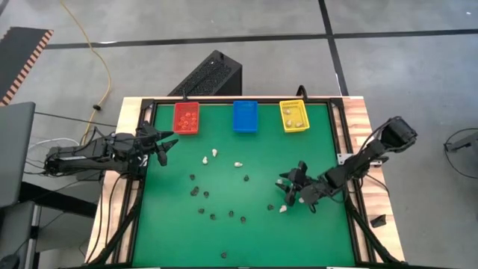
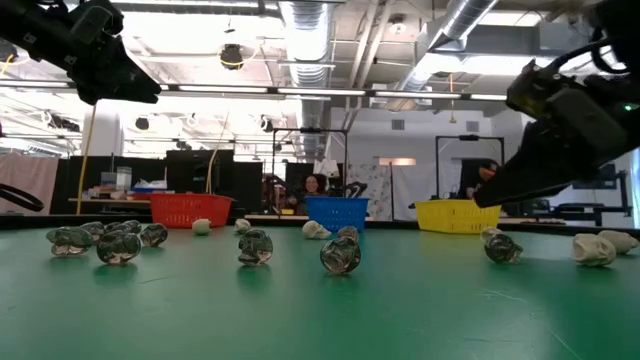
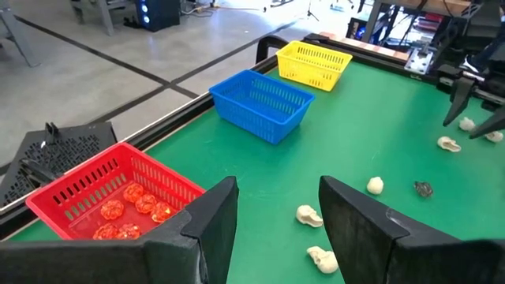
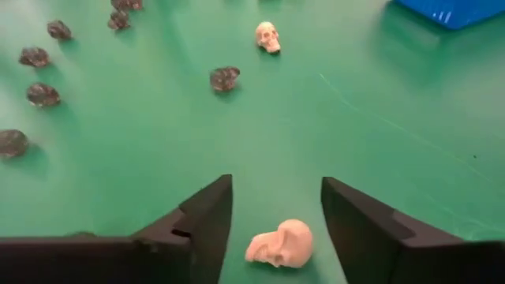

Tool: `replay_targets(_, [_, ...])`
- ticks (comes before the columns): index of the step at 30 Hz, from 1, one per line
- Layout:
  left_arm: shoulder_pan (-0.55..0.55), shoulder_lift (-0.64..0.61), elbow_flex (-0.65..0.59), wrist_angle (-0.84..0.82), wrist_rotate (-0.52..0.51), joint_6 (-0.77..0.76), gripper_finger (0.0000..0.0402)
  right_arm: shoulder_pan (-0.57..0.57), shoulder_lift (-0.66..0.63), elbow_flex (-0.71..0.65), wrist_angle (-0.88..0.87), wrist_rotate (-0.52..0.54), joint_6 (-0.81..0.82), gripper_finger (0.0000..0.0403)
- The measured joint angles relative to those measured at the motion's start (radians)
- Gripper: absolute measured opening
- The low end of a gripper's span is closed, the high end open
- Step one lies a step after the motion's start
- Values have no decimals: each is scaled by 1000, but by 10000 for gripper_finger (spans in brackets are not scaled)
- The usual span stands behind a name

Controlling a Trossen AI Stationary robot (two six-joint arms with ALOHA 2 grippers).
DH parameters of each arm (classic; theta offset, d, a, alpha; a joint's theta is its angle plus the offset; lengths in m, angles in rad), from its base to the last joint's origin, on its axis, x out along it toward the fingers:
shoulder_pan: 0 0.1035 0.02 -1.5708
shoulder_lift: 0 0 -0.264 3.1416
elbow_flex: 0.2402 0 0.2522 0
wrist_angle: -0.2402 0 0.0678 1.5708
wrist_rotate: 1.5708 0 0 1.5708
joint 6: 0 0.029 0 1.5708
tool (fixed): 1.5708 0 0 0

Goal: Sort Halloween decoration
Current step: Put the white skull toy into the yellow bin

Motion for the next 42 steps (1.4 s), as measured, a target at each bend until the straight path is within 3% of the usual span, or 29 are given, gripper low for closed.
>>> replay_targets(5, [0,0,0,0,0,0,169,18,58,1,36,29,34,254])
replay_targets(19, [0,0,0,0,0,3,169,26,315,9,139,61,212,250])
replay_targets(22, [0,0,0,0,0,3,169,26,331,18,130,76,215,226])
replay_targets(31, [0,0,0,0,0,0,169,23,332,26,122,77,222,103])
replay_targets(42, [0,0,0,0,0,0,169,12,309,30,130,140,265,81])
